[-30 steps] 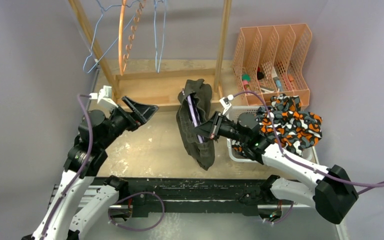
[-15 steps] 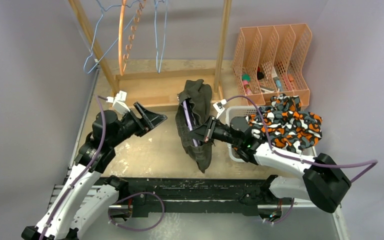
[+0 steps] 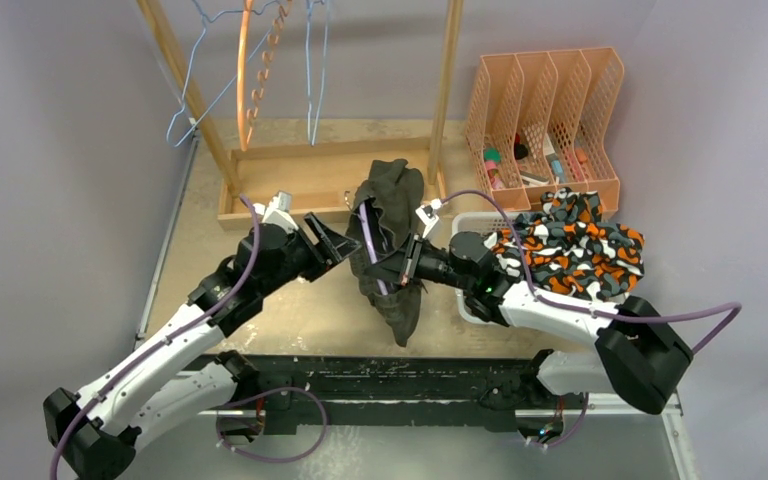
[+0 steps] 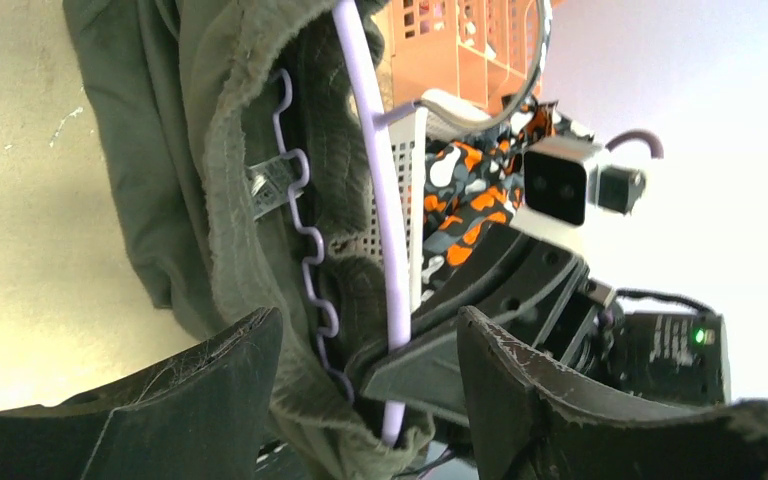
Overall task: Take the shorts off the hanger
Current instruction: Pick up the hanger from the clothes rod, then remove the shorts from the clothes rod.
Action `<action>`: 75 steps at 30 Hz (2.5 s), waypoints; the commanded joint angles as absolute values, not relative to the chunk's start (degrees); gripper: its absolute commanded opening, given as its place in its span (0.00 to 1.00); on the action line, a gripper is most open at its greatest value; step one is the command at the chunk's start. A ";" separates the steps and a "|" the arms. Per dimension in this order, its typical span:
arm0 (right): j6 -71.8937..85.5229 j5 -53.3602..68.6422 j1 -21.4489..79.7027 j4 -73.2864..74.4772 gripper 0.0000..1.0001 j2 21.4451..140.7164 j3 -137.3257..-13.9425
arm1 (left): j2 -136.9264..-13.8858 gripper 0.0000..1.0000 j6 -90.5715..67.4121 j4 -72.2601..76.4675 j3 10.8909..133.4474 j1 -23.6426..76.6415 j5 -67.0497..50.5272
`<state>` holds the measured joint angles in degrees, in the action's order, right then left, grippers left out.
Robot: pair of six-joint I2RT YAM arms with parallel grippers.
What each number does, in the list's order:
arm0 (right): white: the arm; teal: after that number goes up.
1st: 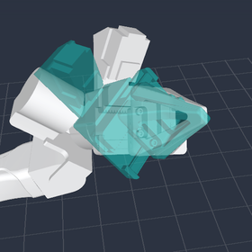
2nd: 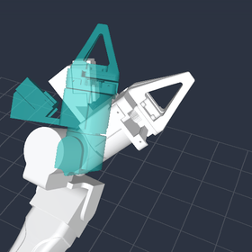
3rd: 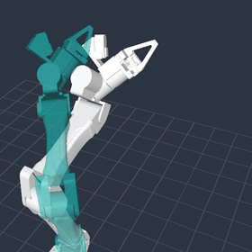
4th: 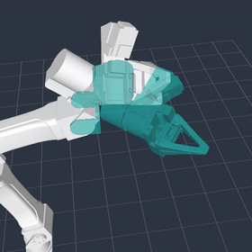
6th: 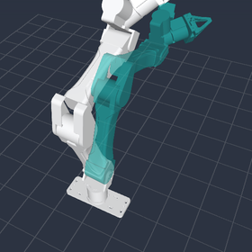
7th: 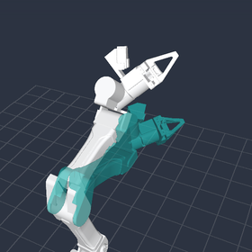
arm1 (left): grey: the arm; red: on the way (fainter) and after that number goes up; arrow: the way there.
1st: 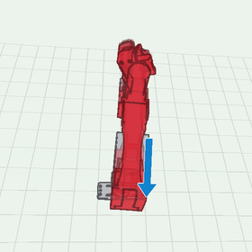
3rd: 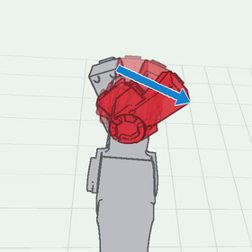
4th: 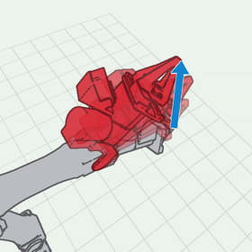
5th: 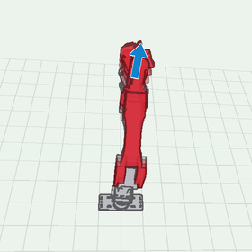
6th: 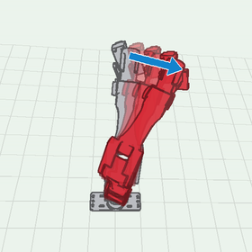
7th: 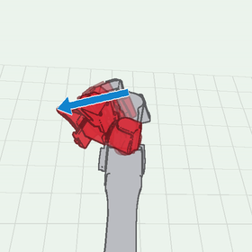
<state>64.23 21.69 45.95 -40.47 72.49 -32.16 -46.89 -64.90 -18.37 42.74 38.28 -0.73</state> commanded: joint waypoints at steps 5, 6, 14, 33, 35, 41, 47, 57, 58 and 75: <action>62.77 21.59 47.61 -45.50 0.00 73.18 -36.10 | -52.63 0.61 -72.41 -5.70 42.79 39.60 3.26; 62.59 21.66 47.71 -45.41 0.00 73.33 -36.25 | -53.69 0.60 -72.19 -5.76 43.22 40.28 3.25; 62.08 21.71 48.42 -45.65 0.00 73.85 -36.92 | -58.96 0.54 -70.01 -7.98 44.95 43.88 3.57; 58.61 22.87 49.58 -41.95 0.00 73.76 -38.47 | -59.02 0.23 -68.54 -8.97 45.24 43.97 5.40; 58.52 22.26 49.82 -41.83 0.00 73.66 -38.54 | -59.43 0.25 -68.26 -8.96 45.32 43.95 4.80; 58.77 21.67 49.90 -41.67 0.00 75.08 -40.28 | -59.13 0.25 -67.85 -9.71 44.96 44.10 5.84; 59.14 21.57 50.01 -40.61 0.03 74.86 -39.62 | -57.29 0.00 -66.72 -12.67 45.85 44.03 8.77; 55.17 15.02 50.01 -26.72 0.49 64.84 -41.38 | -56.18 0.00 -61.35 -17.02 49.75 44.02 11.38; 54.30 12.65 50.01 -22.69 0.49 63.80 -42.33 | -55.91 0.00 -61.25 -16.87 49.91 44.03 11.57; 70.42 9.18 50.01 -21.88 0.62 60.34 -33.09 | -54.72 0.00 -50.94 -18.13 55.77 44.04 3.12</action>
